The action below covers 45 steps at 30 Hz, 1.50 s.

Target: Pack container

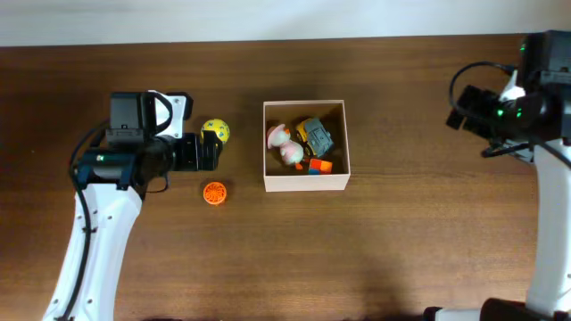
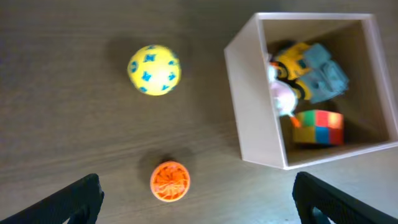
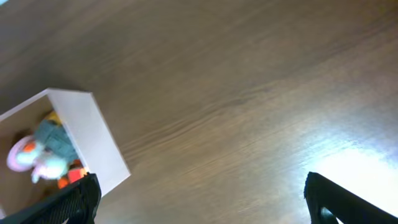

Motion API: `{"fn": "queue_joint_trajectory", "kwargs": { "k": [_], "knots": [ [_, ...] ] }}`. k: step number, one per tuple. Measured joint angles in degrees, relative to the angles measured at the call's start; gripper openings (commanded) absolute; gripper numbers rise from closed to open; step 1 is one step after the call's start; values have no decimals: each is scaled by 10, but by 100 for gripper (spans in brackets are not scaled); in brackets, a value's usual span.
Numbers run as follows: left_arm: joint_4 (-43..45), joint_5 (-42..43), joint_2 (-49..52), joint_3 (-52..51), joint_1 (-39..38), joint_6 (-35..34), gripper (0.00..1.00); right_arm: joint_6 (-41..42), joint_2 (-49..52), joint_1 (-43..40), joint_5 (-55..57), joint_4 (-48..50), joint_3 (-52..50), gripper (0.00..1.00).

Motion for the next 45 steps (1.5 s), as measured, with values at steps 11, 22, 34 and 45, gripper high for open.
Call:
{"fn": "queue_joint_trajectory", "kwargs": {
  "k": [11,22,34,45],
  "knots": [
    [-34,-41,236,183,-3,5,93,0,13,-15,0,0,0,99],
    [-21,-67,407,271,-22,27,92,0,13,-15,0,0,0,99],
    [-19,-110,476,273,-52,34,48,0,13,-15,0,0,0,99],
    [-207,-135,473,406,-59,35,21,0,13,-15,0,0,0,99]
  ]
}}
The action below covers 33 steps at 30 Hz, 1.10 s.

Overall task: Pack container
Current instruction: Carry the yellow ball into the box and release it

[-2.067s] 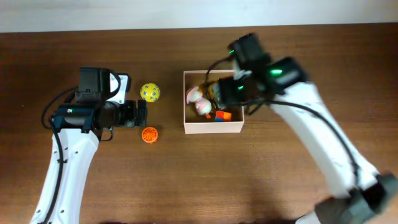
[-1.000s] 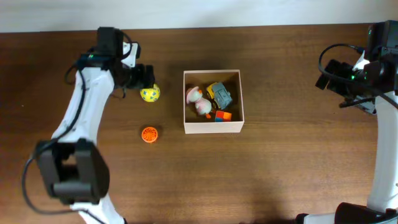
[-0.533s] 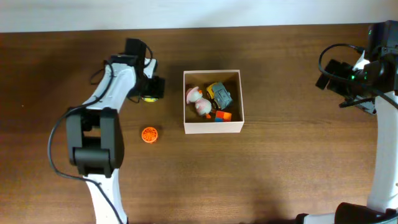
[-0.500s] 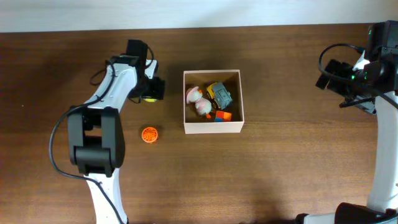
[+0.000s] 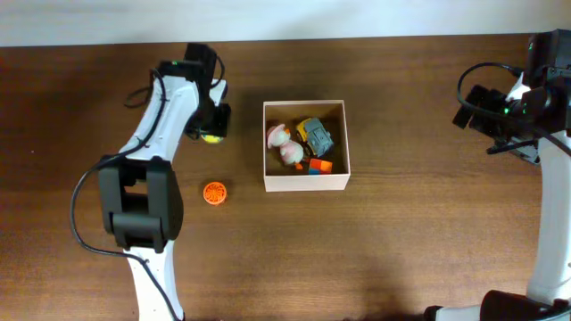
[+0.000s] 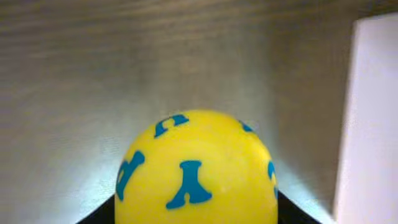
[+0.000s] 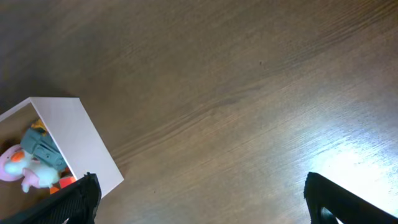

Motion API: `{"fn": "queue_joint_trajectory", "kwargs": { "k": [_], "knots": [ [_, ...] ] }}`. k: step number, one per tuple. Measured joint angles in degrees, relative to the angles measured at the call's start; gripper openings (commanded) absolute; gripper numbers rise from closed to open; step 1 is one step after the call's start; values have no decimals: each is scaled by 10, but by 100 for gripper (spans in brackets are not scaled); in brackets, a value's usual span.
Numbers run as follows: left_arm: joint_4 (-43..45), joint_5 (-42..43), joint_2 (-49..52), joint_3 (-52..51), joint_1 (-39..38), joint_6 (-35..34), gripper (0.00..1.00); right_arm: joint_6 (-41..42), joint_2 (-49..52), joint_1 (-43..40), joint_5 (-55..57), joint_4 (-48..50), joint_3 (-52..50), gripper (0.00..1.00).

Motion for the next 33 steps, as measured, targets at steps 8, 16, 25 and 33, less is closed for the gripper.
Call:
{"fn": "queue_joint_trajectory", "kwargs": {
  "k": [8,16,25,33],
  "knots": [
    [-115,27,-95,92,-49,-15,23,0,0,0,0,0,0,99],
    [-106,53,-119,101,-171,-59,35,0,0,0,0,0,0,99],
    [-74,53,-26,67,-237,-103,35,0,0,0,0,0,0,99],
    [-71,50,34,56,-253,-107,82,0,0,0,0,0,0,99]
  ]
}}
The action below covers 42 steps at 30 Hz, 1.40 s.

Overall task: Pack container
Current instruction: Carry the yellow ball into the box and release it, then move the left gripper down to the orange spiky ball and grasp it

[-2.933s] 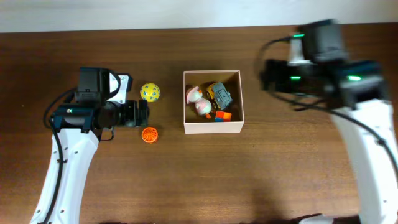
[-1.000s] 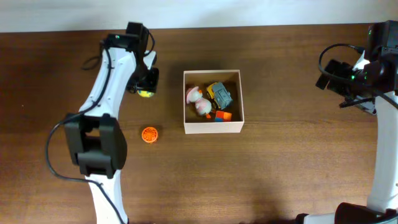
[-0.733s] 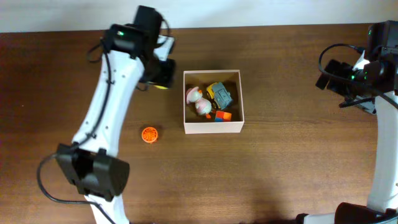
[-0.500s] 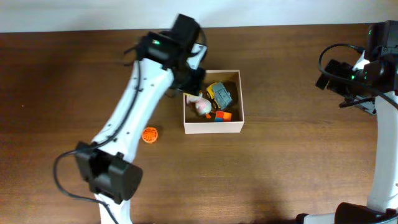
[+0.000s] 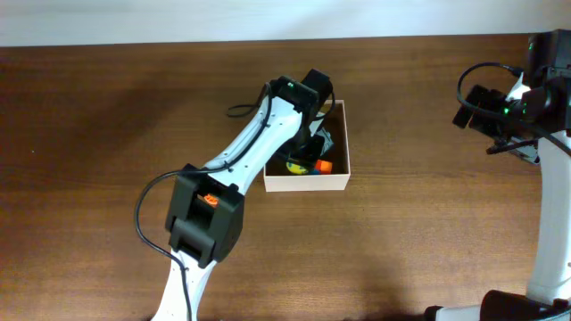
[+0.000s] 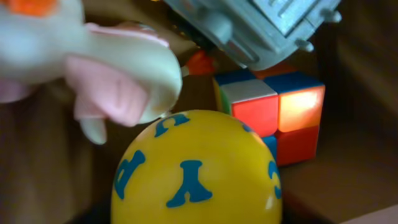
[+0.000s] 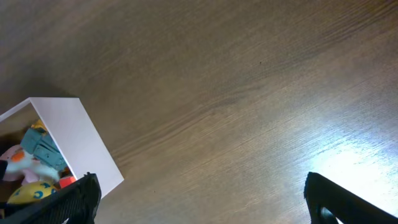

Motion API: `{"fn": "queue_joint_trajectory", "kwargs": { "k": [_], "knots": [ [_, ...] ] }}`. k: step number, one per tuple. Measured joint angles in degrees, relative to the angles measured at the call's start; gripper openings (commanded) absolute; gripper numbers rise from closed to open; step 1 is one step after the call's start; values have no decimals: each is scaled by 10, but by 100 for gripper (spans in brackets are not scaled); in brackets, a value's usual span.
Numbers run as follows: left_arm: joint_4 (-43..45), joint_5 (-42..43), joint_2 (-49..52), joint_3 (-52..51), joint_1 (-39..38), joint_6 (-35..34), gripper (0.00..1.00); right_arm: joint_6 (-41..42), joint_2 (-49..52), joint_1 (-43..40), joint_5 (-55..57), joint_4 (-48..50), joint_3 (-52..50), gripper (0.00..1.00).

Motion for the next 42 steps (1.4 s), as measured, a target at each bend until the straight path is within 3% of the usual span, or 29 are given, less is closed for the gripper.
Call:
{"fn": "queue_joint_trajectory", "kwargs": {
  "k": [4,10,15,25,30,36,42],
  "knots": [
    [-42,0,0,39,9,-2,99,0,0,0,0,0,0,99],
    [-141,1,0,156,44,7,99,0,0,0,0,0,0,99],
    [-202,0,0,236,84,68,99,0,0,0,0,0,0,99],
    [-205,1,-10,250,186,94,99,0,0,0,0,0,0,99],
    [-204,0,-42,181,213,94,99,0,0,0,0,0,0,99],
    [-196,-29,-120,-19,216,95,99,0,0,0,0,0,0,99],
    [-74,-40,-130,-186,217,84,99,0,0,0,0,0,0,99]
  ]
}}
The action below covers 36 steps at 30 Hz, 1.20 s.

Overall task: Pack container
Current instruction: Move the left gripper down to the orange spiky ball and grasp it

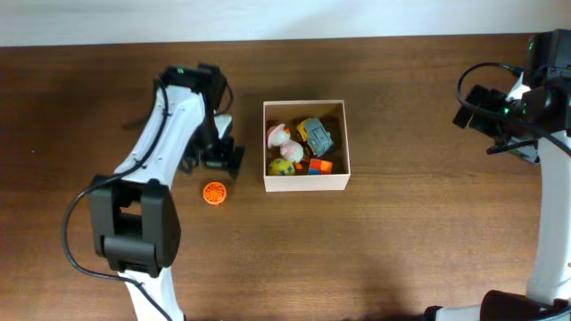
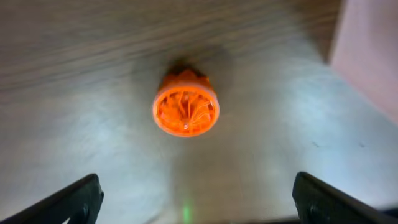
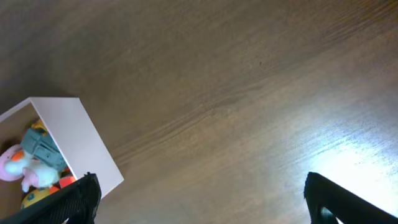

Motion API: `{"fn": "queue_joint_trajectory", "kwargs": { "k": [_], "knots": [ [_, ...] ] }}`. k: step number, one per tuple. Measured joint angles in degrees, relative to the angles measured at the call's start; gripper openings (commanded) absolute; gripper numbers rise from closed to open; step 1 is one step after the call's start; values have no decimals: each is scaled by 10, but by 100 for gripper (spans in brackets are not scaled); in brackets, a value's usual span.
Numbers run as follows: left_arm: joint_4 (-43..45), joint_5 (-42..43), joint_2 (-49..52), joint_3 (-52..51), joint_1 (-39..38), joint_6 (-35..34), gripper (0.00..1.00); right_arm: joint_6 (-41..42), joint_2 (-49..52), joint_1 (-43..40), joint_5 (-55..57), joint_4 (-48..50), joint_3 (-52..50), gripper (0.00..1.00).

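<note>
The white box (image 1: 306,183) stands at the table's middle, holding a yellow ball with blue letters (image 1: 283,167), a pink-and-white toy (image 1: 279,137), a grey-and-yellow toy (image 1: 315,135) and a colour cube (image 1: 319,165). An orange ribbed disc (image 1: 214,193) (image 2: 186,110) lies on the table left of the box. My left gripper (image 1: 219,159) (image 2: 198,211) hangs open just above the disc, nothing between its fingers. At the far right, my right gripper (image 1: 473,105) (image 3: 199,208) is open over bare wood, and its view catches the box corner (image 3: 74,134).
The brown wooden table (image 1: 401,232) spreads around the box. A pale wall strip (image 1: 268,18) runs along the far edge. The left arm's links (image 1: 165,134) reach from the front left toward the disc.
My left gripper was shut on the yellow ball inside the box. Now the ball lies in the box, and the gripper is open outside it, over the orange disc. The right arm is unchanged.
First my left gripper was open left of the box, with the ball and the disc on the table. Then it was down on the ball. After that it held the ball inside the box. Now the ball rests there and the gripper is open over the disc.
</note>
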Motion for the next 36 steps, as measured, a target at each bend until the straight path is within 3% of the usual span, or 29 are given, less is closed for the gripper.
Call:
{"fn": "queue_joint_trajectory", "kwargs": {
  "k": [4,13,15,16,36],
  "knots": [
    [87,19,0,-76,11,-11,93,0,0,0,0,0,0,99],
    [174,39,0,-146,29,-15,89,0,0,0,0,0,0,99],
    [180,39,0,-149,27,-15,89,0,0,0,0,0,0,99],
    [181,38,0,-150,25,-15,85,0,0,0,0,0,0,99],
    [214,6,0,-193,6,-17,84,0,0,0,0,0,0,99]
  ]
}}
